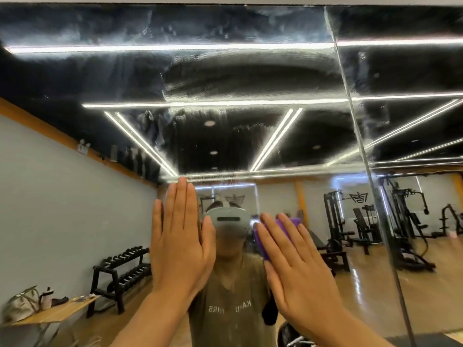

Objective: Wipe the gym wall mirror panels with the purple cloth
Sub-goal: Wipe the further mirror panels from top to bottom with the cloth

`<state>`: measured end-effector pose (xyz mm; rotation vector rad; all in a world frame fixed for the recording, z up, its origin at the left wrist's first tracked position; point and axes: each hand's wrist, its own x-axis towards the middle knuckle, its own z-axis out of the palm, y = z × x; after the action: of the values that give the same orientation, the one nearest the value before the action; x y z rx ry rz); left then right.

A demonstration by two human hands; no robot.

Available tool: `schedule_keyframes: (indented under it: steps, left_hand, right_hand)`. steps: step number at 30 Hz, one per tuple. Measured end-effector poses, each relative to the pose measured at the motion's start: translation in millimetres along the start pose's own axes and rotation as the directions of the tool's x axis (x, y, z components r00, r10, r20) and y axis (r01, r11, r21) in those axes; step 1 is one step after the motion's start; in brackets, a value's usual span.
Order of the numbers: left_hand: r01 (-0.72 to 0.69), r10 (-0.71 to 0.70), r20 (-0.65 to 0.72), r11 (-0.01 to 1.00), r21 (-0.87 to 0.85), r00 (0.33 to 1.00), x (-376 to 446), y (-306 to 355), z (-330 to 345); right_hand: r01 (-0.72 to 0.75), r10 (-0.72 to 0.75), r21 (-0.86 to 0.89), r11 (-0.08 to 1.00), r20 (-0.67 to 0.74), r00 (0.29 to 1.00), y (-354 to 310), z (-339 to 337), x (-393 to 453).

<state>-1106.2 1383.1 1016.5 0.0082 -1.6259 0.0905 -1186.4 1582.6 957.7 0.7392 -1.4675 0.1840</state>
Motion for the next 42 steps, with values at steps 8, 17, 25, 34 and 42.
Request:
schedule_keyframes:
  steps: [8,17,25,34,42]
  left_hand:
    - [0.004,-0.004,0.004,0.999,0.053,1.000,-2,11,6]
    - [0.019,-0.019,0.009,1.000,-0.008,1.000,-1,25,8]
    - [-0.023,0.023,0.006,0.999,-0.031,1.000,3,54,20]
    - [0.040,-0.040,0.005,0.999,0.002,0.999,4,62,25]
    - [0.075,-0.075,-0.011,0.997,-0.019,0.997,3,82,30]
  right_hand:
    - [-0.055,0.057,0.076,0.996,-0.021,0.998,42,-2,80]
    - [-0.203,0.211,0.113,0.973,-0.062,0.976,70,-10,132]
    - [-0.045,0.045,-0.003,0.999,0.000,0.999,51,-10,-8]
    - [-0.008,0.007,0.019,1.000,0.051,0.999,78,-16,25]
    - [-0.231,0.226,0.099,0.968,0.061,0.972,124,-27,155]
